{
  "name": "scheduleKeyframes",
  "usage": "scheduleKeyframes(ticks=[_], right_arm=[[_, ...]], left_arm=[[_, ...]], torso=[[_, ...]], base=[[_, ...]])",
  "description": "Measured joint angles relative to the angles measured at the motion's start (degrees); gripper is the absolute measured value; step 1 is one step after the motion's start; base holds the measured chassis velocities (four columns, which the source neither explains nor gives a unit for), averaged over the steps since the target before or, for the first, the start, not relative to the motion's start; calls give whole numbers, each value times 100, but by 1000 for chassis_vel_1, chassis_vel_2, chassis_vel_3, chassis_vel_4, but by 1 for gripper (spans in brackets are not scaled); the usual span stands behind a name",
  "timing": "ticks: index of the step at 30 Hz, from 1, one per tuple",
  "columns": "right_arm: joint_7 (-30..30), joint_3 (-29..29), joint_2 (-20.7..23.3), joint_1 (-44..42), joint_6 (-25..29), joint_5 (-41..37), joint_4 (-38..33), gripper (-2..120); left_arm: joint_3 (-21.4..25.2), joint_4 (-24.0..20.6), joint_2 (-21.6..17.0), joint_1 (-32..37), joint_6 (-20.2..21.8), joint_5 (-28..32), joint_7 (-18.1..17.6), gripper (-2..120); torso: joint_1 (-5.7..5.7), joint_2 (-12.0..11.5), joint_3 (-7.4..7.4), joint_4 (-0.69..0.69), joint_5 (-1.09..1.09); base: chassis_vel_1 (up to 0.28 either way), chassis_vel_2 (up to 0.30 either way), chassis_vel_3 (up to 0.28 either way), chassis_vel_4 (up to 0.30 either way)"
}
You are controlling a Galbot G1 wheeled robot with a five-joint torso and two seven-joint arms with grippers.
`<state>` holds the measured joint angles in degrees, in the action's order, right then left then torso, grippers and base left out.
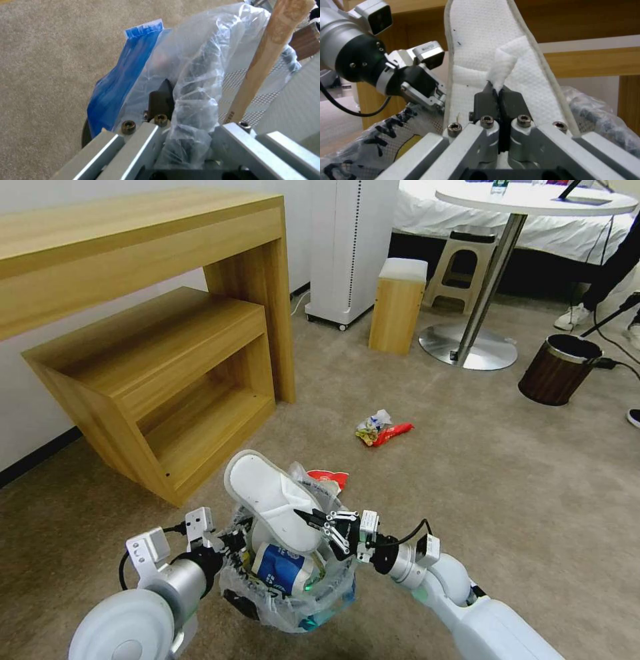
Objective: Pick up the trash bin and place the garbage on the floor into it.
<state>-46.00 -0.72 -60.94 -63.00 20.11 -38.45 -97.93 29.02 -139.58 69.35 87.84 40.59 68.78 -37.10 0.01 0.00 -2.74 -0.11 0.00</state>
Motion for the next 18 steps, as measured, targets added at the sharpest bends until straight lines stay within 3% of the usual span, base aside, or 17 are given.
scheduleKeyframes(ticks=[18], right_arm=[[-323,-10,93,-38,13,22,-131,0]], left_arm=[[-4,114,-3,-77,-2,35,30,1]], torso=[[0,0,0,0,0]], base=[[0,0,0,0]])
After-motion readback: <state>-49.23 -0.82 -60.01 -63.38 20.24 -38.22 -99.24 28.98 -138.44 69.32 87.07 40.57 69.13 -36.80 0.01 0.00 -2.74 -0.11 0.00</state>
